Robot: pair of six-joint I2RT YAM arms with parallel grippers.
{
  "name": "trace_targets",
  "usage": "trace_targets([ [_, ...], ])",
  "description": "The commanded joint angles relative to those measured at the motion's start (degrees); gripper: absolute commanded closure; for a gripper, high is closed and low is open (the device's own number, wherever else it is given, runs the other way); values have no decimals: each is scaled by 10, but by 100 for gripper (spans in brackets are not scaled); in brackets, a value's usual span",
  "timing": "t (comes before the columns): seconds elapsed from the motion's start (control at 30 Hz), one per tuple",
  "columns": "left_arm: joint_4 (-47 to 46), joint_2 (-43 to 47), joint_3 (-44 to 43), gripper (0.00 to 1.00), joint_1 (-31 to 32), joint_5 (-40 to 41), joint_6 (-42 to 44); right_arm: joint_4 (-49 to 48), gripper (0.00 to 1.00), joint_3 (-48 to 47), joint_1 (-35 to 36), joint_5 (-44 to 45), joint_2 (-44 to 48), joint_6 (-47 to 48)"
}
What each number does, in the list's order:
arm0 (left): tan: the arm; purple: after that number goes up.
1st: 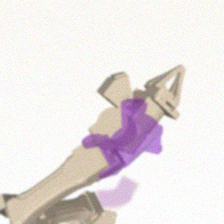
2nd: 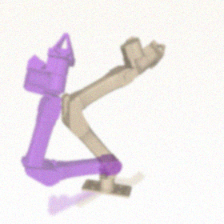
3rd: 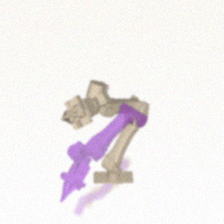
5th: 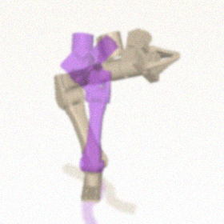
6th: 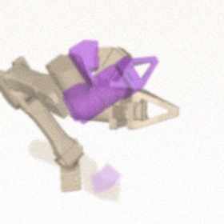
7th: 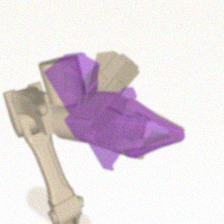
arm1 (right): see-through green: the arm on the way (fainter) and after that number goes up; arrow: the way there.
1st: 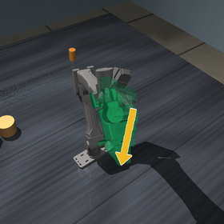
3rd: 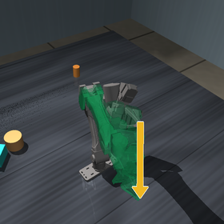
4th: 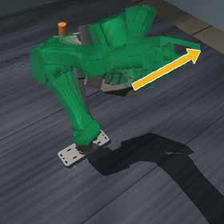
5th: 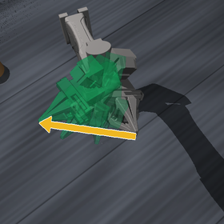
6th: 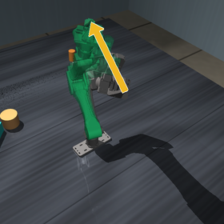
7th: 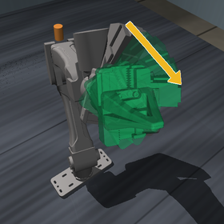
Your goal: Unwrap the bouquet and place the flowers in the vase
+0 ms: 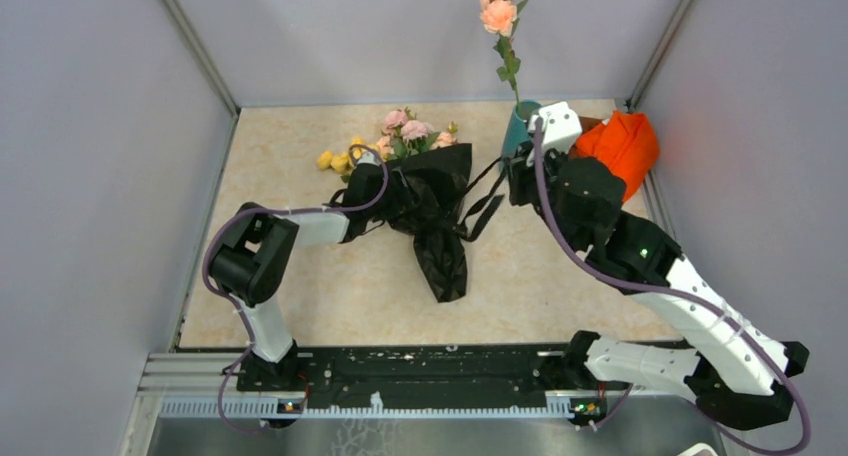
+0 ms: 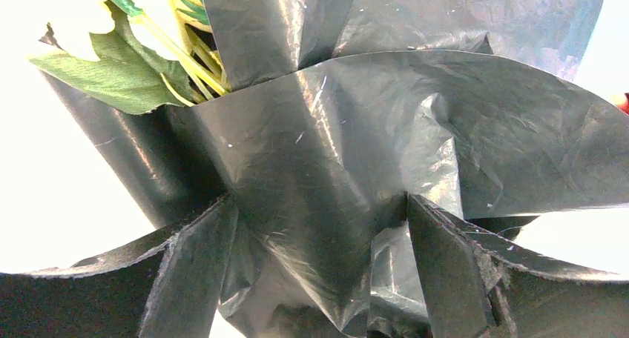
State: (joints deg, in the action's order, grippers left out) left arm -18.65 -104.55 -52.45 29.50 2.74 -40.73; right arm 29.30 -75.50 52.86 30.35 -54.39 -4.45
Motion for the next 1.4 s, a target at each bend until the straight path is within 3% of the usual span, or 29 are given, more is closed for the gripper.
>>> trace_targets([
  [0.0,27,10,21,9,-2,12,-2,20,100,-71,1,58,19,39],
  [0.6,30,34,37,8,-4,6,26,71,100,-198,-2,159,49,143],
  [0.93,32,50,43,7,-1,-10,31,34,100,-42,-12,177,49,106],
  [1.17,31,63,57,7,2,-14,37,-6,100,90,-115,47,23,17],
  [1.37,31,77,70,7,2,-10,41,-61,100,186,-133,-4,-32,-42],
])
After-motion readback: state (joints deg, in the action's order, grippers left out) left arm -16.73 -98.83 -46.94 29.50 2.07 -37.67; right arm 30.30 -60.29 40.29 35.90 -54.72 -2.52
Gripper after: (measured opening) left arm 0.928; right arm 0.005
